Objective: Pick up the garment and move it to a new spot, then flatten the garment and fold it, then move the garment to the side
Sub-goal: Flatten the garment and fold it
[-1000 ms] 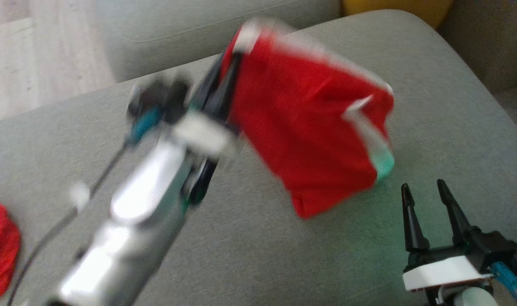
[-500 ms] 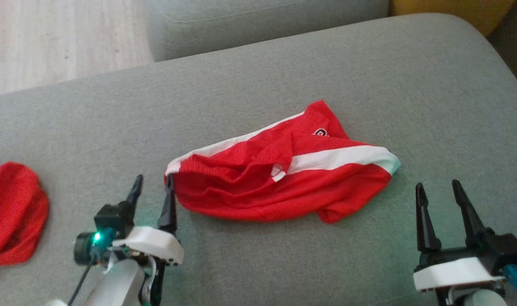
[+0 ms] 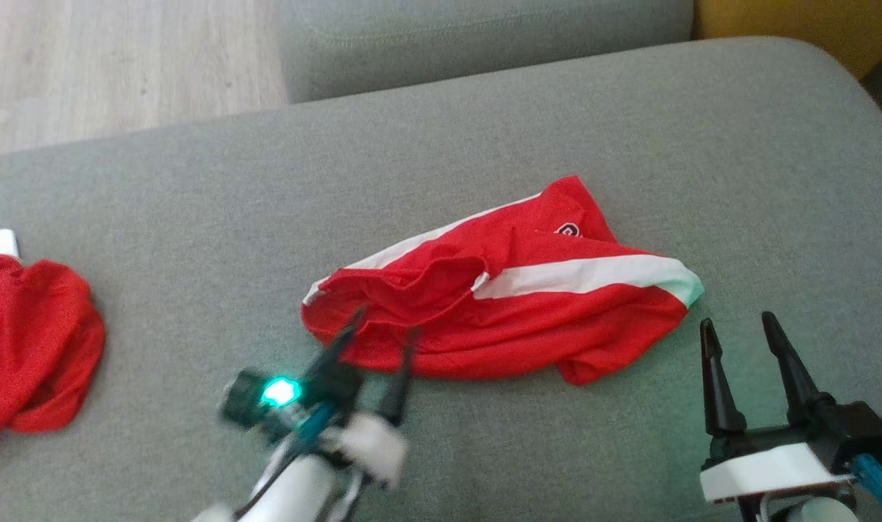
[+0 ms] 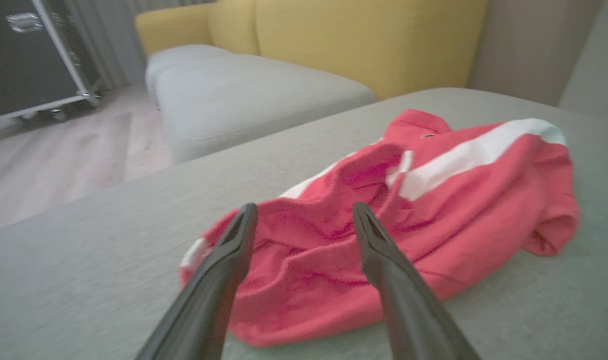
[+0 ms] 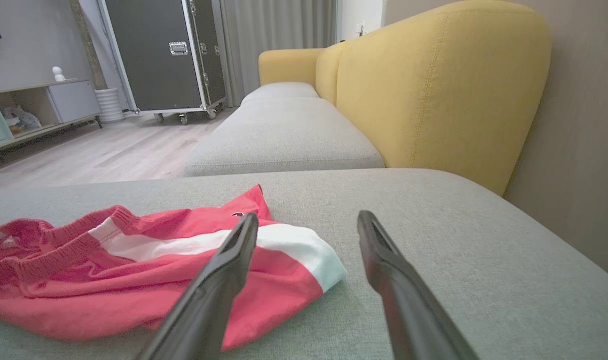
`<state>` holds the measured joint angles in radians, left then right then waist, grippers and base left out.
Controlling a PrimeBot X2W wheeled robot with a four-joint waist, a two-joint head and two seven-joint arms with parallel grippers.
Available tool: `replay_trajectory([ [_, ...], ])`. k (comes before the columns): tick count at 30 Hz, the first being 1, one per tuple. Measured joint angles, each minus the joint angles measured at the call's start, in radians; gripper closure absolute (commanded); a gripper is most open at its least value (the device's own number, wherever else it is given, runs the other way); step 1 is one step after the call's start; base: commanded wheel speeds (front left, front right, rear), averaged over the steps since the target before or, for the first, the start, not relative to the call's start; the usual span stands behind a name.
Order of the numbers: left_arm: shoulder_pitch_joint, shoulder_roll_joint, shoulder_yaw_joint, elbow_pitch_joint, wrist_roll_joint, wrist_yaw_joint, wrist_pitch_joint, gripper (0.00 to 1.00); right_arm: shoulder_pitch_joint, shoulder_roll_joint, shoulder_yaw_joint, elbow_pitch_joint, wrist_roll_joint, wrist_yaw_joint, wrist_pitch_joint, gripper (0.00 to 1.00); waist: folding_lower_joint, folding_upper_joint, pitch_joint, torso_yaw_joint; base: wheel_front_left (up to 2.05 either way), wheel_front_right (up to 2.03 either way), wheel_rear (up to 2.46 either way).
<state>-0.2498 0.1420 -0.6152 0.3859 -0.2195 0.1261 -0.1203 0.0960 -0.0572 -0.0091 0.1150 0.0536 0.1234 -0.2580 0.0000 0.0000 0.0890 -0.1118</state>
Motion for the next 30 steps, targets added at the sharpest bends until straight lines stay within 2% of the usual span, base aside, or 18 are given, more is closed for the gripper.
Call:
replay_trajectory([
  [3, -0.095, -0.049, -0.069, 0.047, 0.019, -0.030, 0.124, 0.00, -0.003, -0.004, 0.013, 0.001, 0.001, 0.000, 0.000, 0.00, 0.0001, 0.0000, 0.020, -0.003, 0.00, 0.00, 0.00],
  [8, -0.197, -0.077, -0.119, 0.120, 0.037, -0.038, 0.213, 0.00, -0.012, -0.007, 0.031, 0.005, 0.018, 0.000, 0.000, 0.00, 0.0001, 0.0000, 0.044, -0.028, 0.00, 0.00, 0.00],
  [13, -0.245, -0.086, -0.132, 0.181, 0.020, -0.041, 0.261, 0.00, -0.032, -0.009, 0.036, 0.007, 0.019, 0.000, 0.000, 0.00, 0.0001, 0.0000, 0.059, -0.058, 0.00, 0.00, 0.00],
  [18, -0.272, -0.088, -0.132, 0.206, -0.014, -0.050, 0.255, 0.00, -0.032, -0.009, 0.037, 0.013, 0.019, 0.000, 0.000, 0.00, 0.0001, 0.0000, 0.064, -0.084, 0.00, 0.00, 0.00],
  [19, -0.279, -0.089, -0.133, 0.211, -0.025, -0.058, 0.251, 0.07, -0.032, -0.009, 0.037, 0.015, 0.019, 0.000, 0.000, 0.00, 0.0001, 0.0000, 0.065, -0.089, 0.00, 0.00, 0.00],
  [20, -0.283, -0.089, -0.134, 0.213, -0.031, -0.058, 0.250, 0.40, -0.033, -0.009, 0.038, 0.016, 0.019, 0.000, 0.000, 0.00, 0.0001, 0.0000, 0.066, -0.093, 0.00, 0.00, 0.00],
  [21, -0.288, -0.090, -0.136, 0.217, -0.036, -0.063, 0.250, 0.57, -0.033, -0.009, 0.038, 0.017, 0.019, 0.000, 0.000, 0.00, 0.0001, 0.0000, 0.068, -0.097, 0.00, 0.00, 0.00],
  [22, -0.292, -0.090, -0.139, 0.222, -0.040, -0.066, 0.250, 1.00, -0.033, -0.009, 0.038, 0.018, 0.019, 0.000, 0.000, 0.00, 0.0001, 0.0000, 0.069, -0.101, 0.00, 0.00, 0.00],
  [28, -0.300, -0.092, -0.141, 0.259, -0.082, -0.084, 0.254, 1.00, -0.039, -0.008, 0.038, 0.018, 0.019, 0.000, 0.000, 0.00, 0.0000, 0.0000, 0.067, -0.109, 0.00, 0.00, 0.00],
  [30, -0.301, -0.092, -0.135, 0.260, -0.102, -0.084, 0.221, 1.00, -0.042, -0.008, 0.038, 0.019, 0.019, 0.000, 0.000, 0.00, 0.0001, 0.0000, 0.063, -0.111, 0.00, 0.00, 0.00],
])
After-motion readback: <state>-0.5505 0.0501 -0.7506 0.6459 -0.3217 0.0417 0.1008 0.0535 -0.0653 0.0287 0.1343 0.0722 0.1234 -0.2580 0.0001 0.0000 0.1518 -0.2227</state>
